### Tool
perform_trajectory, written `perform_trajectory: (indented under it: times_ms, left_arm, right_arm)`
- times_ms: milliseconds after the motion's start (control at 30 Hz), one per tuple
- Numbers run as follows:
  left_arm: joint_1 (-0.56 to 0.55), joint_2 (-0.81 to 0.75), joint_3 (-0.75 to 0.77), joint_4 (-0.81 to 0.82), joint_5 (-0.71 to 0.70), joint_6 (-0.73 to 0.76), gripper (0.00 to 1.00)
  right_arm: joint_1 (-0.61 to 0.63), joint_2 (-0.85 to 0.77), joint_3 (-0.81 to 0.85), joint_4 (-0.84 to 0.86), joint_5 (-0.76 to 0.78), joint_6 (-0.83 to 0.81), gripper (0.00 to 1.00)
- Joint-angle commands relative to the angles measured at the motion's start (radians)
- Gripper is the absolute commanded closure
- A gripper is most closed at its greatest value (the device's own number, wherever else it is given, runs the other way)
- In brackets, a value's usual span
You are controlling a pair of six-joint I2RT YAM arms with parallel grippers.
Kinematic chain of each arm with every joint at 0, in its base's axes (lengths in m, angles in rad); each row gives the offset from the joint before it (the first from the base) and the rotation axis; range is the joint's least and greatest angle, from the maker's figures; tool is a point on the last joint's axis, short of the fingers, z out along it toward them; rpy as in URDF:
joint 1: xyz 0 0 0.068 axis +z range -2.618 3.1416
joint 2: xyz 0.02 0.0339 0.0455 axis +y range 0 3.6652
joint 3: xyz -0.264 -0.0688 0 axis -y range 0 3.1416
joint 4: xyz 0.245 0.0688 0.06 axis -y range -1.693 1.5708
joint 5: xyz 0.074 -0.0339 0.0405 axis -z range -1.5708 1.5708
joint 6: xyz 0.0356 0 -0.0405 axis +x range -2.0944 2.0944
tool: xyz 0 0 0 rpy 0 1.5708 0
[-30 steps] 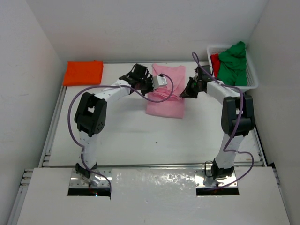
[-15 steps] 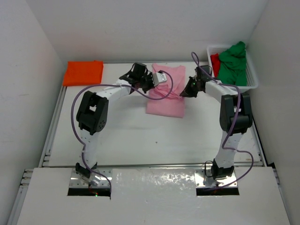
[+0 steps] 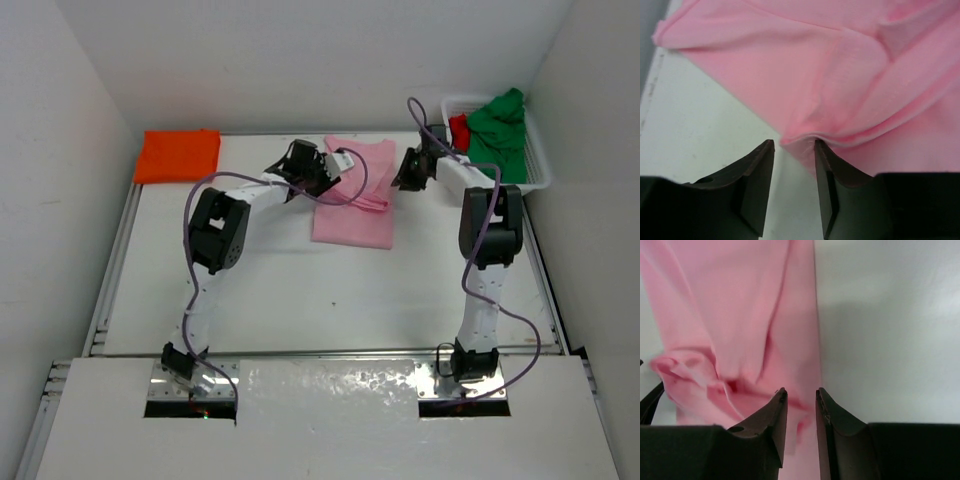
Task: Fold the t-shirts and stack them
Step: Fold the folded rectangular tshirt in 1/3 of the way
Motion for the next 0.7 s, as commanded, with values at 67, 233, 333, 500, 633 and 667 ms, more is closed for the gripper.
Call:
perform_trajectory:
  times_ms: [67,233,333,500,633,667]
  left_arm:
    - [0.023,0.057,0.218,0.063,-0.212,-0.139,0.54]
    - [0.066,0.026,0.335,-0.003,-0.161,-0.249,0.30]
    - [0.070,-0.029,0.332,-0.036,-0.141,-0.256,0.28]
    - [0.077,-0.093,0.272,-0.187,0.015,-0.204,0.39]
    - [0.074,-0.175,0.148,-0.327,0.149,-0.063,0.40]
    - [0.071,-0.178,0.145,-0.357,0.162,-0.050,0.41]
  right_arm:
    - [-0.013,0.023,0.228,-0.063,0.135,-0.177,0.71]
    - [0.013,-0.131,0.039,0.015,0.078,-0.235,0.82]
    - [0.081,-0.251,-0.122,0.080,0.014,-0.269,0.89]
    - [0.136,-0.253,-0.261,0.257,-0.179,-0.127,0.95]
    - [0.139,-0.128,-0.182,0.269,-0.178,-0.054,0.99]
    - [0.139,-0.097,-0.163,0.267,-0.176,-0.036,0.99]
